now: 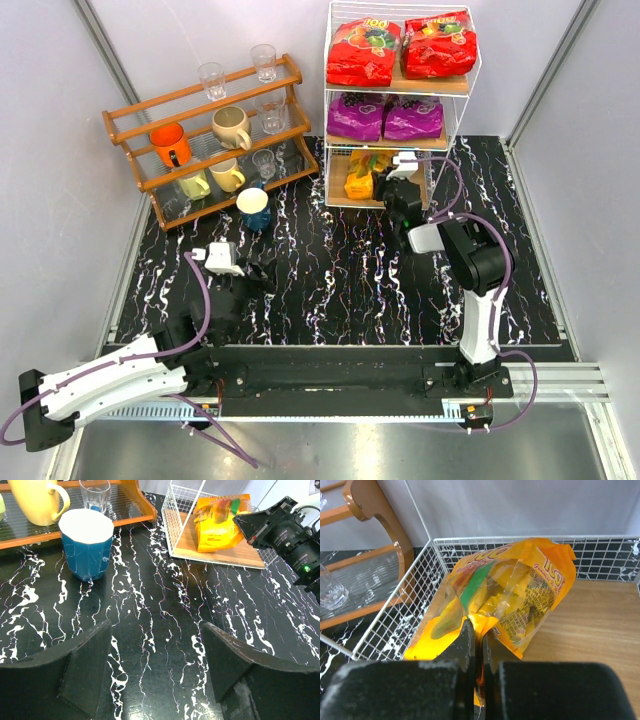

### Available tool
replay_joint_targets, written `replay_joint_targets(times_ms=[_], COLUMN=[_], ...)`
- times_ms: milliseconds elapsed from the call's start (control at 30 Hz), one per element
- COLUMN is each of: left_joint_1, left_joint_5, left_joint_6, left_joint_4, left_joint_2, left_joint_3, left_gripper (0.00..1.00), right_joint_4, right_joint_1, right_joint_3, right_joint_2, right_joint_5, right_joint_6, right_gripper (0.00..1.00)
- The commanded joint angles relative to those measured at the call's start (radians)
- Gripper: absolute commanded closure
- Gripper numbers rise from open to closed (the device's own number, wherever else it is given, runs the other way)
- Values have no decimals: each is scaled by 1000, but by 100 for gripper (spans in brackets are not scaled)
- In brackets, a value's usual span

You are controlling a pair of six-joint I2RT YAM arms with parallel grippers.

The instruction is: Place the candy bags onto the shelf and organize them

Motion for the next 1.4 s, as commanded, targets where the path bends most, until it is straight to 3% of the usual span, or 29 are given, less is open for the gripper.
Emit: replay_joint_targets(times_ms=[0, 33, 67, 133, 267, 433, 600, 633, 767, 867, 933, 1133, 1367], left_joint_1=[4, 2, 4, 4, 4, 4, 5, 4, 4, 4, 5, 4, 5], left_joint_5=[-24, -23, -21, -20, -15, 16, 40, 46, 65, 68, 74, 19, 5], left_joint_6=[10, 2, -4, -24, -62, -133, -217, -246, -309, -349, -361, -417, -464], left_joint_4=[62, 56, 50, 23, -36, -146, -278, -298, -378, -442, -484, -635, -731], left_joint_2=[4, 2, 2, -2, -2, -5, -17, -17, -27, -24, -14, 38, 32], left_joint_3=[-6, -6, -3, 6, 41, 106, 144, 150, 178, 208, 228, 328, 328], left_gripper=[24, 24, 22, 18, 3, 1, 1, 1, 1, 1, 1, 1, 1], right_joint_4=[138, 124, 100, 96, 87, -17, -423, -571, -880, -1095, -1245, -1508, -1680], right_joint_1=[-26, -29, -32, -33, -30, -30, -17, -15, -10, -9, -9, -9, -10], right_joint_3=[108, 108, 102, 42, -112, -350, -447, -447, -438, -409, -358, -263, -277], right_joint_2=[0, -4, -15, -73, -214, -525, -940, -999, -1295, -1429, -1469, -1570, -1717], right_joint_5=[-13, -25, -25, -19, -19, 18, 41, 38, 33, 27, 20, -48, -100], right_joint_6=[19, 25, 36, 53, 114, 203, 321, 338, 430, 470, 479, 493, 545], right_gripper=[95, 68, 53, 36, 22, 18, 17, 17, 16, 10, 0, 0, 0])
